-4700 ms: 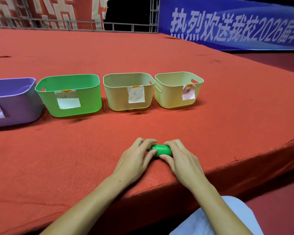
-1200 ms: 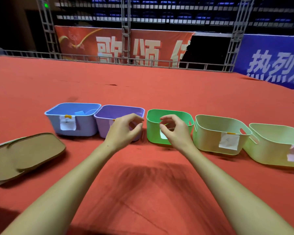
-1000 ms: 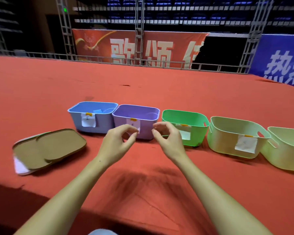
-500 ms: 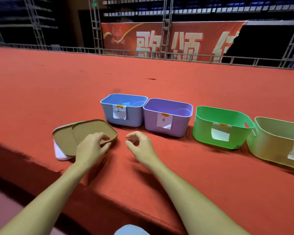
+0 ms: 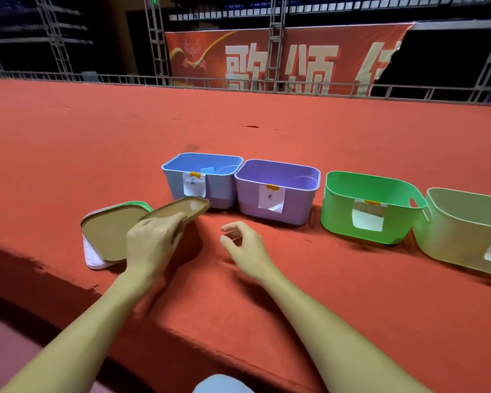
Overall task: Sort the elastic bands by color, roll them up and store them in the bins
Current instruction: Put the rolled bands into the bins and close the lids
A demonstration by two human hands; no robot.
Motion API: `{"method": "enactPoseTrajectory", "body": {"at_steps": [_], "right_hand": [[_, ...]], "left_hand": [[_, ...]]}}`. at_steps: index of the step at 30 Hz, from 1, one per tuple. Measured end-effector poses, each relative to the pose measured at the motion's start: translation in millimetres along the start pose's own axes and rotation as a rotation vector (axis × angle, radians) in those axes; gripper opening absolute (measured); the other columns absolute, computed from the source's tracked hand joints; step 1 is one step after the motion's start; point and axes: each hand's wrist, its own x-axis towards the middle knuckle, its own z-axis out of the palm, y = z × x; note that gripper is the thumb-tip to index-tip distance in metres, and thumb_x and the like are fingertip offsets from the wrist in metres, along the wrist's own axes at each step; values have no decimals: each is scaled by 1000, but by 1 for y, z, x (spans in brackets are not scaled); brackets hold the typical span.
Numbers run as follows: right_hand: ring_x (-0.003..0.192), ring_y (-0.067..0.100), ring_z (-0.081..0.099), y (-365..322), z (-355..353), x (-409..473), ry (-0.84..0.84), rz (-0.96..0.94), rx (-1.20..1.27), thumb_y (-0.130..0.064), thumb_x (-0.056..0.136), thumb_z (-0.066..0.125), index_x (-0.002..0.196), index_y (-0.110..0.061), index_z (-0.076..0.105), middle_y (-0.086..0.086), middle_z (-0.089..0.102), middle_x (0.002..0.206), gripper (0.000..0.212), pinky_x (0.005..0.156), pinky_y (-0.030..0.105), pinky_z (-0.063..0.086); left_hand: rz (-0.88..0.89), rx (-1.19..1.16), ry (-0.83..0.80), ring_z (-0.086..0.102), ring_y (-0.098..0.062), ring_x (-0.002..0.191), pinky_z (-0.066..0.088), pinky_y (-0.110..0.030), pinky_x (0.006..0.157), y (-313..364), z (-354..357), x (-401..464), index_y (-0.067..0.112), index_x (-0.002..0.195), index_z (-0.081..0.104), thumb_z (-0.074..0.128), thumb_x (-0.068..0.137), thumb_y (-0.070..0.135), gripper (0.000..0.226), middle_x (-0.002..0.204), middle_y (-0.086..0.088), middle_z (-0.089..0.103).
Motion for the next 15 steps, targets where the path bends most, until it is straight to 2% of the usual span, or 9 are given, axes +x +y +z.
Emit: {"method": "enactPoseTrajectory", "body": {"at_steps": [3, 5, 7, 10, 13, 15], "right_hand": [[96, 8, 66, 0, -18, -5, 51, 15, 42, -28, 99, 72, 132, -21, 59, -1, 68, 119, 37, 91, 26, 51], [108, 11, 64, 0, -33, -10, 94, 22, 41, -39, 97, 73, 143, -25, 49, 1, 59, 133, 54, 100, 31, 50], [130, 16, 54, 0, -52, -16, 142, 34, 48, -49, 93, 71, 152, -31, 38, 0, 48, 145, 70, 113, 38, 45], [143, 15, 42, 2, -92, -28, 248, 71, 63, -54, 92, 73, 161, -29, 27, 4, 39, 153, 87, 121, 40, 38], [145, 16, 45, 10, -143, -44, 385, 96, 111, -65, 84, 73, 161, -27, 27, 2, 42, 158, 98, 120, 47, 42], [142, 18, 51, 20, -181, -57, 469, 91, 90, -65, 82, 73, 158, -28, 32, 2, 49, 154, 94, 116, 51, 45]], "left_hand": [[-64, -50, 98, 62, -38, 51, 30, -31, 48, 34, -27, 15, 23, 96, 74, 62, 98, 34, 17, 59, -5, 62], [-156, -165, 139, 60, -43, 53, 31, -33, 50, 60, -40, 29, 19, 90, 70, 69, 96, 36, 18, 59, -8, 61], [-224, -382, 150, 59, -43, 59, 39, -39, 52, 90, -51, 43, 19, 90, 66, 69, 98, 40, 23, 63, -9, 62], [-281, -760, 163, 63, -26, 70, 47, -39, 65, 138, -62, 63, 16, 97, 71, 71, 101, 37, 22, 74, 3, 67], [-387, -994, 154, 63, -10, 78, 51, -37, 76, 184, -61, 80, 15, 100, 71, 73, 101, 30, 16, 83, 5, 69], [-453, -1097, 151, 65, -1, 85, 53, -32, 84, 217, -57, 87, 17, 109, 70, 75, 100, 28, 16, 94, 12, 72]]}}
